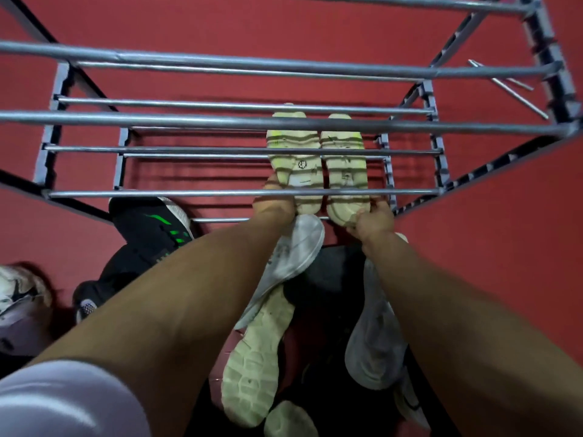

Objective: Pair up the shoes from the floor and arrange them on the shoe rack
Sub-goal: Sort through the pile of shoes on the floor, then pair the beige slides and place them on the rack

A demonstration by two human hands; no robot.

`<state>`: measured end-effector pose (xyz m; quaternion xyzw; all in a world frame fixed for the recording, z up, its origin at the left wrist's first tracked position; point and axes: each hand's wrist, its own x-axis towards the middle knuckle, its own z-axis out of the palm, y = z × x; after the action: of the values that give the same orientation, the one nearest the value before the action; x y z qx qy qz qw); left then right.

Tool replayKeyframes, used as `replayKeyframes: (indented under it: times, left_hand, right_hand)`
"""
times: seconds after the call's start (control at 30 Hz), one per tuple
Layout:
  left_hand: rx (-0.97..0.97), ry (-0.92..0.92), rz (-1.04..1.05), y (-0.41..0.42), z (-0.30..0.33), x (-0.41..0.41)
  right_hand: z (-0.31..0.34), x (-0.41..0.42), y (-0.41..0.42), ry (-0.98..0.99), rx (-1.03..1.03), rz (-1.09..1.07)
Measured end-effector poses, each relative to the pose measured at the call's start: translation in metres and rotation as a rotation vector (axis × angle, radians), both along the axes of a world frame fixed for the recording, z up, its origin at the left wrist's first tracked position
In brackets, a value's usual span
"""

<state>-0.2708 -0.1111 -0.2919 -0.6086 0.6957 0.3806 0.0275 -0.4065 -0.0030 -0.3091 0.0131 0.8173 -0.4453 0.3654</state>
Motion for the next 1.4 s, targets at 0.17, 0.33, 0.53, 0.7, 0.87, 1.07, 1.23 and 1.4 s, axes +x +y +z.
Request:
replayKeyframes:
  times: [0.17, 0.33, 0.53, 0.7, 0.87, 1.07, 1.23, 1.4]
  left_hand:
    - [0.102, 0.052, 0.037, 0.009, 0.002, 0.006]
    - [0.220, 0.178, 0.108, -0.002, -0.003, 0.007]
    - [0.259, 0.149, 0.076, -0.004, -0.005, 0.010]
    - [0.247, 0.064, 0.000, 0.008, 0.007, 0.007]
    - [0.006, 0.074, 0.000, 0.048, 0.012, 0.032]
    - [0.018, -0.039, -0.426, 0.094, 0.010, 0.079]
    - [0.101, -0.076, -0.387, 0.106, 0.020, 0.104]
    - [-0.174, 0.028, -0.251, 0.092, 0.023, 0.110]
  right_hand:
    - [0.003, 0.006, -0.002, 0.036, 0.095, 0.081]
    - [0.026, 0.022, -0.002, 0.146, 0.143, 0.041]
    - [0.033, 0.025, 0.001, 0.193, 0.163, 0.055]
    - [0.047, 0.032, 0.008, 0.321, 0.269, 0.232]
    - [0.059, 0.093, 0.022, 0.499, 0.352, 0.355]
    - [0.071, 0.130, 0.050, 0.196, 0.517, 0.477]
    - [0.079, 0.148, 0.069, 0.361, 0.672, 0.670]
    - [0.081, 0.106, 0.044, 0.746, 0.540, 0.789]
